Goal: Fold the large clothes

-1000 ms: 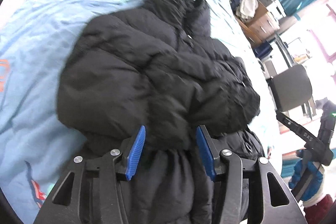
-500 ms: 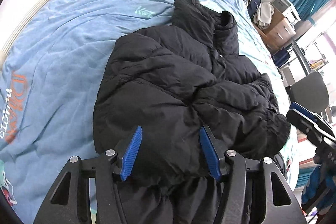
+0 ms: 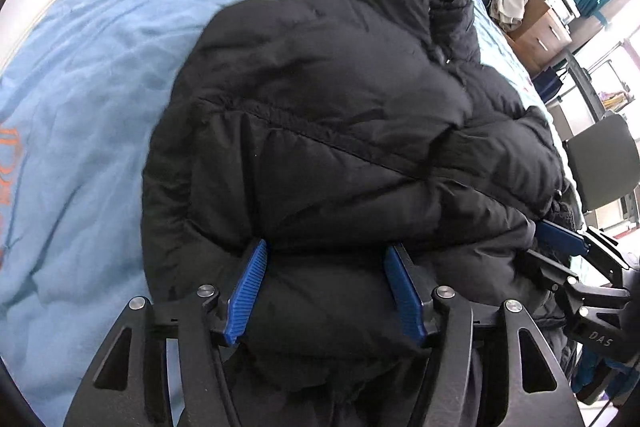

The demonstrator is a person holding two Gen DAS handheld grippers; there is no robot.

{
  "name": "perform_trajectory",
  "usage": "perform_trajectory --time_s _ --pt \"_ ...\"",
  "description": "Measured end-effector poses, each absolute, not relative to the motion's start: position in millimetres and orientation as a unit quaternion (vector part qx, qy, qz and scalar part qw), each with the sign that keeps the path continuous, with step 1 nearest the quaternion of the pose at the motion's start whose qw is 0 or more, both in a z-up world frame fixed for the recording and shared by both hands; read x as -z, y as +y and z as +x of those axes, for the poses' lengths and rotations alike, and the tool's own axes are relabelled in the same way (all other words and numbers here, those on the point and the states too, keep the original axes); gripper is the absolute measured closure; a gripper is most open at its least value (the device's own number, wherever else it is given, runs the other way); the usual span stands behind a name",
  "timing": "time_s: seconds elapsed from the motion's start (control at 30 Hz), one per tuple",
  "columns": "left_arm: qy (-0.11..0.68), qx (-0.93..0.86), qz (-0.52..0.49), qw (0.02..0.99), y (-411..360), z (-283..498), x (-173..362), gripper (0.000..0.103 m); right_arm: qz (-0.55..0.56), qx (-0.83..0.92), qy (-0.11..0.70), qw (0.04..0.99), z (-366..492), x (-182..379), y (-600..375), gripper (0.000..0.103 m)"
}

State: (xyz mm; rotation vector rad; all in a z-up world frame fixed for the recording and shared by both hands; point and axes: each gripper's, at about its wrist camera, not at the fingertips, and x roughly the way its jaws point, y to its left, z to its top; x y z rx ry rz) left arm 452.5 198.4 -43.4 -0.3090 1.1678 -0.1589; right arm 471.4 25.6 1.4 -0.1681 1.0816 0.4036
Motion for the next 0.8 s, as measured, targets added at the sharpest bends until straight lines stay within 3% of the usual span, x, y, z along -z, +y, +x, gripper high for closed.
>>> perform_trajectory --time_s 0.23,0.3,0.53,0.8 --pt "0.546 0.070 -0.125 0.826 191 453 63 0.042 -0.083 -0.210 0.523 0.822 468 41 12 0.053" --pt "0.544 0.068 -0.115 0.829 188 451 66 0.035 -0.082 -0.208 0.522 0.823 468 45 12 0.053" --pt "0.546 0.062 -0.097 0.830 181 448 60 0.029 -0.080 -0.204 0.524 0.823 465 40 11 0.053" --pt "0.508 0.053 -0.097 0.854 194 434 10 0.029 -0.103 -0.216 0.519 0.820 462 8 17 0.053"
